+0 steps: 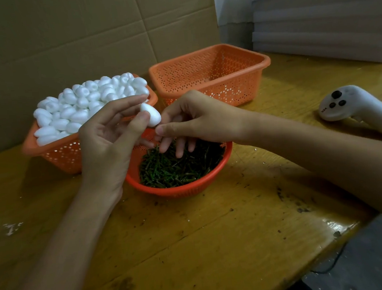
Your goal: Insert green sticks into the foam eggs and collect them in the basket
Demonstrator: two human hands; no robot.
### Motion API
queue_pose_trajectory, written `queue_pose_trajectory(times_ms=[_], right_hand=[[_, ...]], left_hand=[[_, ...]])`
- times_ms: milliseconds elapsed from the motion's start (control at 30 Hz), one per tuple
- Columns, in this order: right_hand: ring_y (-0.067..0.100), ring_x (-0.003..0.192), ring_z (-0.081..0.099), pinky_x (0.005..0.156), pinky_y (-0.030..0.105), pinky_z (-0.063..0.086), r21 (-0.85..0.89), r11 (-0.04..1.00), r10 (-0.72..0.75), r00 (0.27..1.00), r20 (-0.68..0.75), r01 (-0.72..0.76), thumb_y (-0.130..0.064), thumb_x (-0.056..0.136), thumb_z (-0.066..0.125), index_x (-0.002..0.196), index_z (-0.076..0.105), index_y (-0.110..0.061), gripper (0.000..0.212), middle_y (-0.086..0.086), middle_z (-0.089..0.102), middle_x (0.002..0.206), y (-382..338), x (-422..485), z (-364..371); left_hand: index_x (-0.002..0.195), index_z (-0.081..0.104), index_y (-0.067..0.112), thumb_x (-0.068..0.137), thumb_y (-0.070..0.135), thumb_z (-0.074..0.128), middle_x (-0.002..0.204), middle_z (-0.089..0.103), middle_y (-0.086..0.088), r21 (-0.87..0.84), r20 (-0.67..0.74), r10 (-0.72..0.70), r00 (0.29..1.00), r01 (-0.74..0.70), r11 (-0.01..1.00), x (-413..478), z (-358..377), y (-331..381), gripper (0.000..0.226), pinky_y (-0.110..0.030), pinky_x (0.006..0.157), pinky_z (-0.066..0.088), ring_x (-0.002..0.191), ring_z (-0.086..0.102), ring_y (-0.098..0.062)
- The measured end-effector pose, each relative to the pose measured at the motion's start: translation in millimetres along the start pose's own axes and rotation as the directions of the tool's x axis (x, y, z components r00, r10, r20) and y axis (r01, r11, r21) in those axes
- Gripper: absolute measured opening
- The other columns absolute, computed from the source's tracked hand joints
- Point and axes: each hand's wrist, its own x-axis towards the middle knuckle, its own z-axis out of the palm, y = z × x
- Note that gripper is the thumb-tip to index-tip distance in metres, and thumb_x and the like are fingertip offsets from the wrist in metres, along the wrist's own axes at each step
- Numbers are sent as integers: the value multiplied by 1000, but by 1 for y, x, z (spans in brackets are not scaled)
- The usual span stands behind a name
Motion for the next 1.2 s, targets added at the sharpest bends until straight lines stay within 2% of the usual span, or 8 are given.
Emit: queue_pose_trajectory(times_ms=[400,533,667,733,833,933,1067,1200], right_hand=[[33,76,76,60,32,59,7,999,-39,993,-110,40,-11,105,59,111,71,5,21,14,79,96,-3,-1,-1],[30,75,75,58,31,59,50,997,-53,975,-217,65,-10,101,64,108,73,6,19,18,78,96,-6,-3,-4],[23,68,73,55,31,60,44,995,-66,897,-438,95,-11,96,73,101,77,4,16,17,79,91,-10,-5,-23],[18,67,76,59,35,63,-143,989,-112,827,-550,39,-19,96,75,100,79,-4,16,6,80,86,-9,-7,-39],[9,63,74,59,37,64,-407,907,-182,775,-606,-106,-29,101,68,100,77,-9,21,-5,77,82,-4,-9,-59],[7,60,72,59,36,64,-478,850,-138,784,-605,-219,-32,103,63,102,75,-11,24,-6,75,81,2,-9,-69],[22,65,71,67,46,61,-577,732,-68,804,-591,-363,-34,105,55,92,70,-7,34,7,71,78,8,-6,-74],[30,64,60,55,33,37,-611,655,-7,805,-594,-445,-37,105,50,77,58,-5,44,7,56,67,13,-5,-78]], left_hand=[[115,74,18,95,12,78,108,79,-3,33,-71,13,997,-10,999,1,2,0,22,-28,61,62,93,78,-20],[126,69,20,96,22,77,109,78,-2,51,-110,49,993,-43,998,2,2,1,31,-32,77,64,102,77,-22],[127,63,21,103,31,62,109,74,-5,205,-242,181,953,-132,970,11,-7,1,26,-40,89,60,111,72,-21],[118,62,27,104,28,58,104,72,5,321,-348,272,897,-159,934,15,-17,2,15,-44,89,58,107,71,-18],[110,56,46,107,41,53,109,68,12,550,-412,386,826,-112,828,17,-39,-1,6,-42,94,55,110,67,-15],[111,50,57,109,57,41,119,64,6,780,-303,424,854,-33,624,15,-61,-5,9,-50,101,50,117,62,-23],[120,59,20,109,35,49,119,63,-12,899,-184,470,863,-45,435,11,-61,-9,22,-53,93,48,114,58,-37],[114,61,7,107,25,50,112,64,-18,950,-102,480,871,-59,307,5,-59,-10,21,-50,89,41,106,57,-43]])
